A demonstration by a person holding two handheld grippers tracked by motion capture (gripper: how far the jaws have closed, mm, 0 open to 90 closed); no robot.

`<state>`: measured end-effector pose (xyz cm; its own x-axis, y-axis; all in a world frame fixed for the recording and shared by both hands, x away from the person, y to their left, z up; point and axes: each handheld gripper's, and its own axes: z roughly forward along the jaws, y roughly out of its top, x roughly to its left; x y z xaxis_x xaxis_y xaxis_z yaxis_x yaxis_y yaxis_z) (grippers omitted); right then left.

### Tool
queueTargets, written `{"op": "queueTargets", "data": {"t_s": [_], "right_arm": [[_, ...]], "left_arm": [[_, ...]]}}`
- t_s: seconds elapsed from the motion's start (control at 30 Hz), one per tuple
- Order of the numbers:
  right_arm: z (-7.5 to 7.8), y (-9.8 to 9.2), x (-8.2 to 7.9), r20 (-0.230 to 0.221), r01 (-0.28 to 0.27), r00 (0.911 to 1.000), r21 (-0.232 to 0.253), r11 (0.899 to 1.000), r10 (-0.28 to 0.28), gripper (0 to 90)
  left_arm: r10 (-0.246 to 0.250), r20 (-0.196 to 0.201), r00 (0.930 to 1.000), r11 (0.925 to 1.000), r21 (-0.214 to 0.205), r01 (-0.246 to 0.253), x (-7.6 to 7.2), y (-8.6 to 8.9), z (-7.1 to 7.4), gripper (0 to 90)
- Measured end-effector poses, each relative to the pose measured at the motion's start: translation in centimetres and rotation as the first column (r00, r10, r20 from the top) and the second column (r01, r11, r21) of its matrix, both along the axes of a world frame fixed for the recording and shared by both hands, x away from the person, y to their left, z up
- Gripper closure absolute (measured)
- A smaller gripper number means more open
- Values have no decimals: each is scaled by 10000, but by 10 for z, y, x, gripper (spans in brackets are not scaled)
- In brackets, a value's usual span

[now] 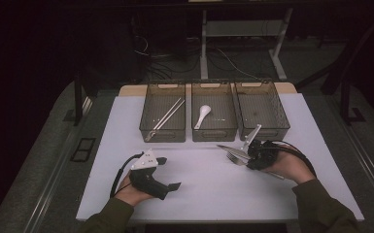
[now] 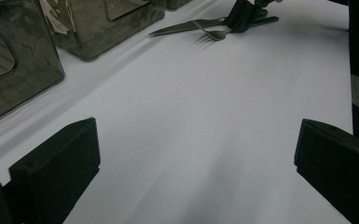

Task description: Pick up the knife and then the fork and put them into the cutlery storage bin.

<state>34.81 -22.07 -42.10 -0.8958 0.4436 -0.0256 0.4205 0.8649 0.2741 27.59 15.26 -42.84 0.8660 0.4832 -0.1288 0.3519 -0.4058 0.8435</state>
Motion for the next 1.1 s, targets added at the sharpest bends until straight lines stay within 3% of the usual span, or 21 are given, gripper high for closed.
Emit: {"op": "queueTargets", "data": {"t_s": [0.1,0.4,0.7,1.1], "right_arm": [[0,2,1,92,-130,9999,-240,9996,133,814],[1,11,4,-188,-198,9997,-890,9958,182,824],[1,12,6,-340,-332,9990,-984,9946,300,852],[1,-3,7,-369,85,9993,329,9994,-73,854]], "left_arm": [[-23,1,10000,10000,24,23,0,0,0,0],[-27,-5,10000,10000,13,27,0,0,0,0],[-42,8,10000,10000,2,42,-1,-1,0,0],[-79,10,10000,10000,9,79,0,0,0,0]]}}
